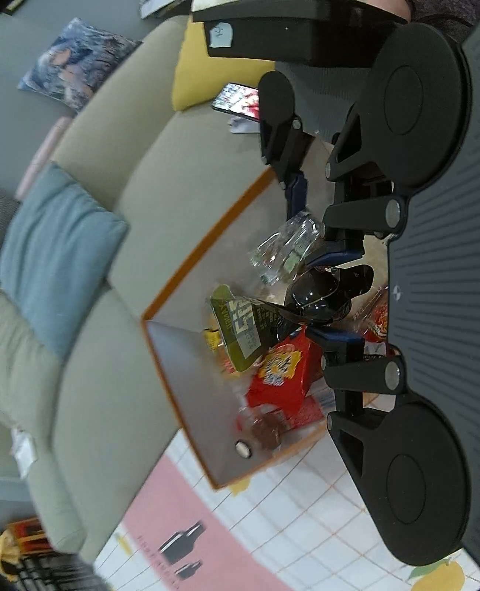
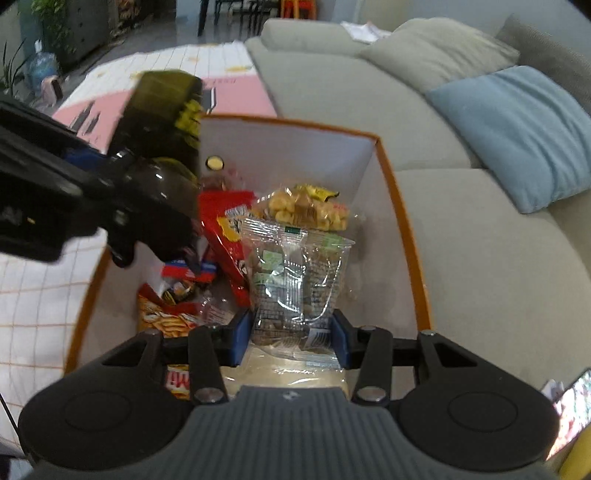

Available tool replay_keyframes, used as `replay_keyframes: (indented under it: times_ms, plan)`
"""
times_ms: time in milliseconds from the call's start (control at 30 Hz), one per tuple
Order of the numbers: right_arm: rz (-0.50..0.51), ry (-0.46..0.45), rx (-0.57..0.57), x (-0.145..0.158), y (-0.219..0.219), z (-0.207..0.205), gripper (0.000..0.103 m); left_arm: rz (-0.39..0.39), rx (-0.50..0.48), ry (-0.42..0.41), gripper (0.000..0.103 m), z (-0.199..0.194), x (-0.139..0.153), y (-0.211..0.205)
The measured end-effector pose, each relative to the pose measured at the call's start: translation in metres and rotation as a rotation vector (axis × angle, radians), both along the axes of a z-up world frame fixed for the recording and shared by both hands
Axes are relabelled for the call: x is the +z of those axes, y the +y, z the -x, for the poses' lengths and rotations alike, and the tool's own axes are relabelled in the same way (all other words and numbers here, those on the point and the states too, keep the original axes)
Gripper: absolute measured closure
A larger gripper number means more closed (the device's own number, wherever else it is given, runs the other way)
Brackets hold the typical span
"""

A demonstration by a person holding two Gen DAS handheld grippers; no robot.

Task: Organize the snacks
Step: 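Lower both packs into the box and open both tools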

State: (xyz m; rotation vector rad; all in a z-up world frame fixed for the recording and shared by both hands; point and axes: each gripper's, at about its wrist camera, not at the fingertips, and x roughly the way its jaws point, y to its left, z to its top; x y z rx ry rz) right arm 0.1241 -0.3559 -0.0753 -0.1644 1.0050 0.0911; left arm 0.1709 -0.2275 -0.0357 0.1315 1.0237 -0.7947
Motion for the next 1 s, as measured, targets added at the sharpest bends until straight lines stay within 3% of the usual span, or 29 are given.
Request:
replay_keyframes:
  times_ms: [133,400,700,733,867,1000]
  plan:
    - [0.006,0.052,0.031,-0.014,-0.005,-0.016,0.059,-0.08,-0.038,0.035,0.065,-0.011,-0.013,-0.014]
    - [0.005,0.137,0.066,-0.036,-0.001,-0.027,0.059,-0.153,-0.063,0.107,0.065,-0.025,-0.036,-0.018]
    - [0.018,0.169,0.067,-0.046,0.005,-0.036,0.058,-0.205,-0.116,0.084,0.063,-0.023,-0.04,-0.022]
    - [0.017,0.173,0.063,-0.045,0.005,-0.036,0.058,-0.201,-0.111,0.086,0.061,-0.023,-0.039,-0.021]
    - [0.017,0.178,0.049,-0.038,0.008,-0.035,0.055,-0.175,-0.111,0.08,0.037,-0.022,-0.032,-0.017]
    - [0.049,0.154,0.068,-0.026,0.016,-0.029,0.049,-0.147,-0.093,0.045,0.036,-0.016,-0.015,-0.009]
